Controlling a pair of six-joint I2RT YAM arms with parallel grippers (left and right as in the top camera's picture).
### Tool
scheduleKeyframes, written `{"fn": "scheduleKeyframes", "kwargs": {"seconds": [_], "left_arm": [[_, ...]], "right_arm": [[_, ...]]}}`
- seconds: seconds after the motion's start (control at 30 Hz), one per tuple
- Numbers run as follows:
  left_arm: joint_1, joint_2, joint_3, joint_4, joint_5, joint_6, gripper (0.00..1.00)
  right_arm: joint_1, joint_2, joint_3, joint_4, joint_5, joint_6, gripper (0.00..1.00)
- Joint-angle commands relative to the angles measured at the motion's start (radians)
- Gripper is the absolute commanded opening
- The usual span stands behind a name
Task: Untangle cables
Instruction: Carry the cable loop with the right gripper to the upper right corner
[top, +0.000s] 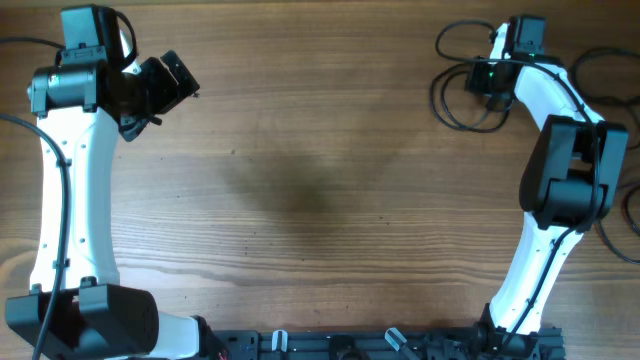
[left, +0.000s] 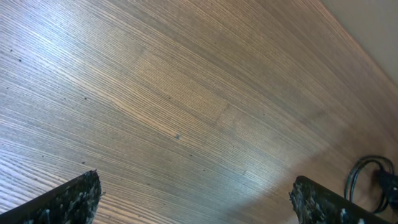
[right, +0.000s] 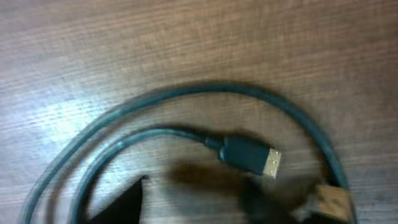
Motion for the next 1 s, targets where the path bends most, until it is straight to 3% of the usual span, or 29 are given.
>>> {"fn": "scheduleKeyframes", "kwargs": {"seconds": [0.0, 0.1, 0.33, 0.57, 0.7, 0.97], "left_arm": [[0.001, -0.002, 0.0, 0.003, -0.002, -0.011, 1.0], [0.001, -0.002, 0.0, 0.003, -0.002, -0.011, 1.0], [0.001, -0.001, 0.0, 0.003, -0.002, -0.01, 1.0], [0.001, 0.006, 0.0, 0.002, -0.002, -0.01, 1.0], [0.001, 0.008, 0.0, 0.002, -0.002, -0.01, 1.0], [0.001, 0.008, 0.0, -0.002, -0.002, -0.01, 1.0]], "right_arm": [[-0.003, 0.024, 0.0, -0.044, 0.119, 0.031, 0.76], [-0.003, 0.011, 0.002, -0.059, 0.121, 0.049, 0.81], [-0.004, -0.152, 0.004, -0.156, 0.04, 0.056, 0.83], [-0.021, -0.214, -0.007, -0.36, 0.153, 0.316, 0.84], [-0.028, -0.196, -0.07, -0.342, 0.153, 0.35, 0.77], [-0.028, -0.188, -0.245, -0.174, 0.131, 0.424, 0.73]]}}
